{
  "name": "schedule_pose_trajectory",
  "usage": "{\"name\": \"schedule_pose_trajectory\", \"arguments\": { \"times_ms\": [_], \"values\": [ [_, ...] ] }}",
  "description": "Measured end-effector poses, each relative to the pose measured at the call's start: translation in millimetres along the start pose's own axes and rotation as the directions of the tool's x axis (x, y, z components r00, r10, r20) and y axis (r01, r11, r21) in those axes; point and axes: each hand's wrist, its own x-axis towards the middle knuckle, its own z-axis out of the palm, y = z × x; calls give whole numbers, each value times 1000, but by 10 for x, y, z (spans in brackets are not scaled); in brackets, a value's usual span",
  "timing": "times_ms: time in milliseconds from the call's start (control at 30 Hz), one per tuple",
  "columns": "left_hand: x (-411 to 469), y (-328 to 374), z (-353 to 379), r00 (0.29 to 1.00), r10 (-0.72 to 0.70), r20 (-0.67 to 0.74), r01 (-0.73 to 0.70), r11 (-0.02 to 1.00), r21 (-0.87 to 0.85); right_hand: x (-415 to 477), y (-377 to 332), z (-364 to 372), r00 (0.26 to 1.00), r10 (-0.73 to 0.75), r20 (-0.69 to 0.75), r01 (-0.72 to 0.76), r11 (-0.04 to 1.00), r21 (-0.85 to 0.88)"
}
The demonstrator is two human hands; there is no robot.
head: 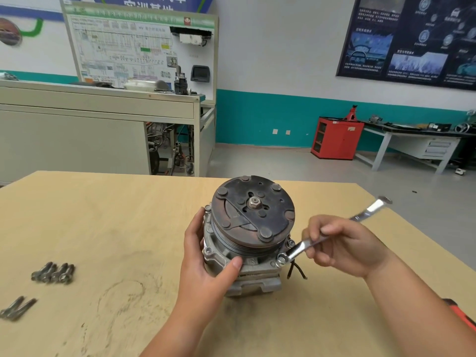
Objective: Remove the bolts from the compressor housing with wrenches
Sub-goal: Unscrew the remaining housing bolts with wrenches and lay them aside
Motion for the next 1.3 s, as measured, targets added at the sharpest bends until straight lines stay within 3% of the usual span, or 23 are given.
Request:
{"name": "schedule_pose_trajectory", "arguments": {
  "times_ms": [67, 133, 200, 233, 267, 333, 433, 733, 867, 1000, 1067, 1133, 1200, 1267, 1300],
  "values": [
    [2, -5, 0, 1000, 7, 0, -7, 1000, 4, -173, 129, -12, 989, -143, -29, 146, 970, 196],
    [2, -6, 4, 1000, 11, -1, -11, 1000, 8, -394, 245, 100, 956, -196, -218, 257, 918, 301],
    [-1, -4, 6, 1000, 9, -2, -9, 1000, 13, -489, 467, 218, 932, -255, -258, 319, 915, 247],
    [0, -1, 6, 1000, 10, -3, -10, 1000, 14, -544, 527, 327, 865, -262, -427, 332, 938, 96],
    [-1, -1, 3, 1000, 11, -3, -11, 1000, 16, -586, 618, 391, 744, -347, -571, 372, 925, -77],
    [1, -4, 2, 1000, 13, -3, -13, 1000, 17, -643, 727, 537, 600, -432, -673, 359, 897, -256],
    [2, -8, 5, 1000, 19, -2, -19, 1000, 13, -621, 763, 812, 574, -489, -656, 307, 872, -381],
    [1, -36, -1, 1000, 29, -9, -29, 1000, 0, -530, 572, 1007, 622, -526, -580, 162, 811, -562],
    [1, -41, 7, 1000, 10, -7, -10, 1000, -11, -416, 345, 662, 754, -417, -507, 134, 854, -503],
    [5, -36, 9, 1000, 9, -3, -9, 1000, -12, -130, 15, 286, 921, -174, -350, 11, 906, -423],
    [-1, -32, 11, 1000, 5, 1, -5, 1000, -14, 11, -43, 199, 963, -108, -248, 9, 929, -369],
    [-5, -28, 13, 1000, 3, -5, -4, 1000, -7, 39, 1, 143, 980, -137, -144, 91, 953, -289],
    [-3, -25, 15, 1000, 4, -14, -4, 1000, -4, -64, 63, 160, 981, -187, -51, 185, 981, -57],
    [-3, -29, 18, 1000, 9, -24, -9, 1000, -4, -249, 194, 216, 975, -218, -29, 218, 939, 267],
    [-4, -30, 21, 1000, 10, -23, -10, 1000, -2, -367, 213, 243, 968, -238, -84, 252, 929, 271]
  ]
}}
